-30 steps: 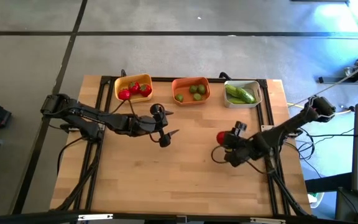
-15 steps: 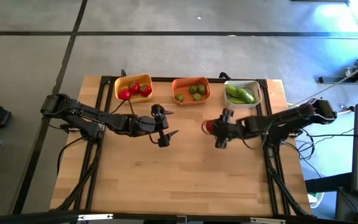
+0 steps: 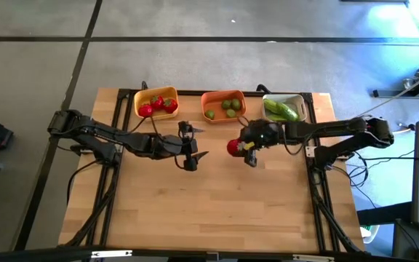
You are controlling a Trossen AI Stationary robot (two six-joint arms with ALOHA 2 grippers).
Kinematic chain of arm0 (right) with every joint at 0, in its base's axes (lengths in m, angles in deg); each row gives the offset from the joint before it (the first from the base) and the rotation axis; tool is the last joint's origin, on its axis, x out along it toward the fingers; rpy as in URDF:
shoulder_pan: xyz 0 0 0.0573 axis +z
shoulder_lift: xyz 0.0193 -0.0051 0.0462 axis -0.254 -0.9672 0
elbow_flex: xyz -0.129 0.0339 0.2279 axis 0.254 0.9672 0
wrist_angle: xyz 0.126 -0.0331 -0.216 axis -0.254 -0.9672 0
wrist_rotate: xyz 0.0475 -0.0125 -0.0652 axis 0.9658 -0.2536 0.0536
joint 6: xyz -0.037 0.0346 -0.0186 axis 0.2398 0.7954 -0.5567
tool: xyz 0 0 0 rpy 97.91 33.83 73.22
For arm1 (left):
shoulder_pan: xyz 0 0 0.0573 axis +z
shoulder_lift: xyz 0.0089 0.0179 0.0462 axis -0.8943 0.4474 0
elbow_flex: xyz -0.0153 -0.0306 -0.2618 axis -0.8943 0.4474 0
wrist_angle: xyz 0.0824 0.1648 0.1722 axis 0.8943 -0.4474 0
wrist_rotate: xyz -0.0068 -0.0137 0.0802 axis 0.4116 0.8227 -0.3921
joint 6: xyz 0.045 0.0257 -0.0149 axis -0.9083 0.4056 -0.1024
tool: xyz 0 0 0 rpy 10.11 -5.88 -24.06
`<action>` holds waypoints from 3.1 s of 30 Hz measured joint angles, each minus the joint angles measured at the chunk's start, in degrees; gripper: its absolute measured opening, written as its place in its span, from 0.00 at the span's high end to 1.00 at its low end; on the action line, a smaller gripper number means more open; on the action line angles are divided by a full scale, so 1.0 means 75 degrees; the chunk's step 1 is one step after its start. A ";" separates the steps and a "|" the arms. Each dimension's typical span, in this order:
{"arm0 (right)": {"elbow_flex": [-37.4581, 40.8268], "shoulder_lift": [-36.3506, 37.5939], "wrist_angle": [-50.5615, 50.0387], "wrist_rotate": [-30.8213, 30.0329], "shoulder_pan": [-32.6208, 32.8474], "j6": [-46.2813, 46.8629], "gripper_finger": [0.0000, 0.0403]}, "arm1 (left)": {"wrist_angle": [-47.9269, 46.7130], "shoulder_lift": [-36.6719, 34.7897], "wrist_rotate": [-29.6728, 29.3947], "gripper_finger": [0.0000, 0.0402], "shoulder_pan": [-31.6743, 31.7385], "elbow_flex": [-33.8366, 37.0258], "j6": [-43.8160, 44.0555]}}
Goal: Sort produce into baskets
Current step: Put the tomato into the yellow bin
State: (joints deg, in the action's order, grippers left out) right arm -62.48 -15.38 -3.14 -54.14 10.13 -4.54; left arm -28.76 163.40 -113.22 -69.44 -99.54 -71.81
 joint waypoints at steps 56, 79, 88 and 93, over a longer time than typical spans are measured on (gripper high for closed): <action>0.0009 -0.1170 0.6157 0.2837 -0.0200 0.2400 0.35 | 0.3316 0.0557 -0.0067 0.25 -0.0787 -0.0016 -0.2432; 0.0401 0.0486 -0.2309 -0.1374 -0.0218 0.1431 0.19 | 0.0626 0.0490 -0.1061 0.22 -0.0353 -0.0012 0.2055; 0.1295 0.0493 -0.1389 -0.1257 -0.0236 0.1562 0.19 | -0.2658 -0.0468 -0.1163 0.22 0.0607 -0.0012 0.5135; 0.1630 0.0490 -0.1203 -0.1122 -0.0236 0.1706 0.19 | -0.4725 -0.1096 -0.1129 0.22 0.1379 -0.0012 0.6500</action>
State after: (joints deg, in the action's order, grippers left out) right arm -50.26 -11.71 -12.16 -62.55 8.36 8.25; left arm -64.20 155.18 -121.68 -59.10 -99.62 -23.06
